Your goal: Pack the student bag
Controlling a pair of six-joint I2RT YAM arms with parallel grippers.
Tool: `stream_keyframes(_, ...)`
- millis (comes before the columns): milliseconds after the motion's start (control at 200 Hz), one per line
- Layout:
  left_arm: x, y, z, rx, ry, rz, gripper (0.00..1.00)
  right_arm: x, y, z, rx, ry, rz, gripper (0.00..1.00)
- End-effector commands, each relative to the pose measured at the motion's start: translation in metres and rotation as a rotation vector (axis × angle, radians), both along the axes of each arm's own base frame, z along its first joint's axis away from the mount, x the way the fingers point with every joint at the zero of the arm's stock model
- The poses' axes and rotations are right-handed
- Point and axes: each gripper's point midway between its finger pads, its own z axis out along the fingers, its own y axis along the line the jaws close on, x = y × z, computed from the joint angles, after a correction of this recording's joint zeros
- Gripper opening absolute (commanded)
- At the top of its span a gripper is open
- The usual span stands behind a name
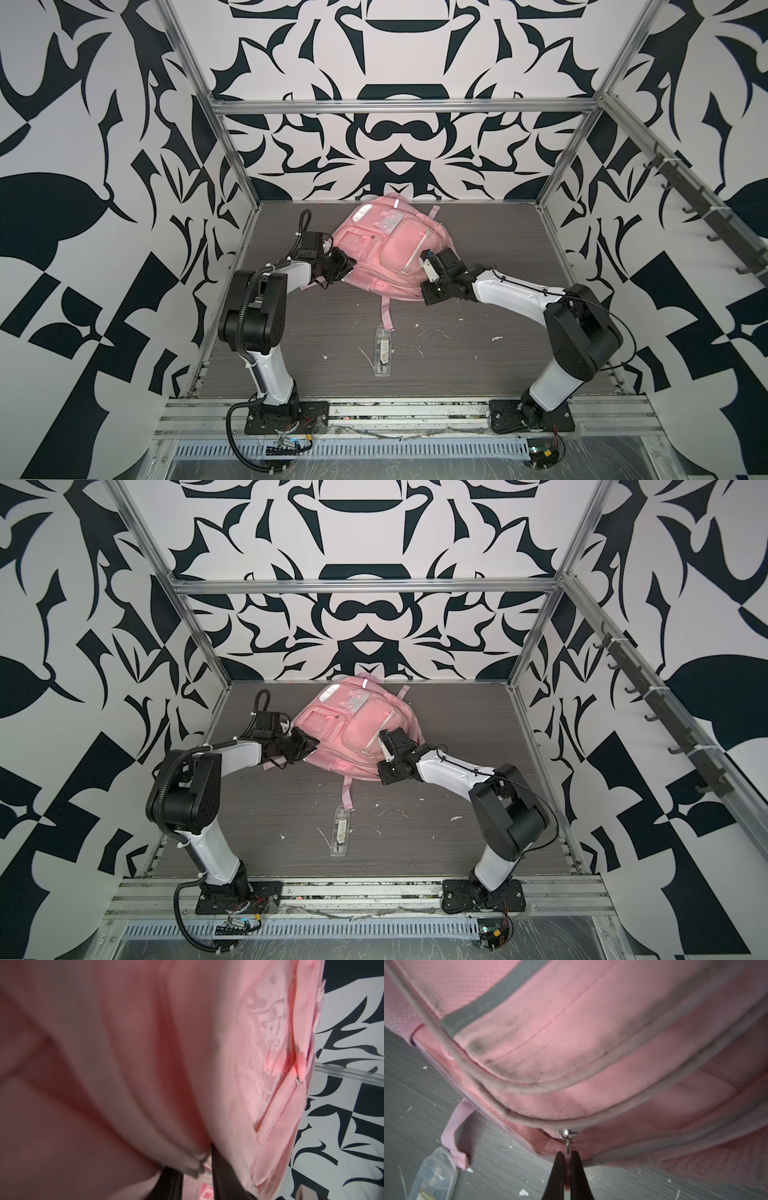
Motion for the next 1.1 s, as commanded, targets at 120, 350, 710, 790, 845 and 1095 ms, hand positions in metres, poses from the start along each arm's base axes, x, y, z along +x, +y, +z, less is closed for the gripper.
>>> stream_keyframes(120, 0.019, -0.013, 0.018, 0.007, -0.048, -0.045, 0.62, -0.009, 0.033, 0.014, -0.007, -0.015, 0.062, 0.0)
stream_keyframes(350, -0.011, -0.022, 0.038, 0.047, -0.086, -0.109, 0.63, -0.015, 0.058, 0.019, 0.007, -0.02, 0.116, 0.0)
stream_keyframes(710, -0.07, -0.071, 0.034, 0.095, -0.079, -0.26, 0.55, -0.021, 0.086, 0.027, 0.072, -0.029, 0.163, 0.0)
stream_keyframes(790, -0.078, -0.079, 0.025, 0.103, -0.06, -0.277, 0.54, -0.023, 0.088, 0.028, 0.07, -0.031, 0.171, 0.0)
stream_keyframes(845, -0.081, -0.082, 0.019, 0.101, -0.05, -0.279, 0.52, -0.024, 0.088, 0.028, 0.068, -0.033, 0.17, 0.0)
stream_keyframes(1095, -0.086, -0.091, 0.005, 0.09, -0.027, -0.284, 0.43, -0.029, 0.085, 0.03, 0.067, -0.033, 0.172, 0.0)
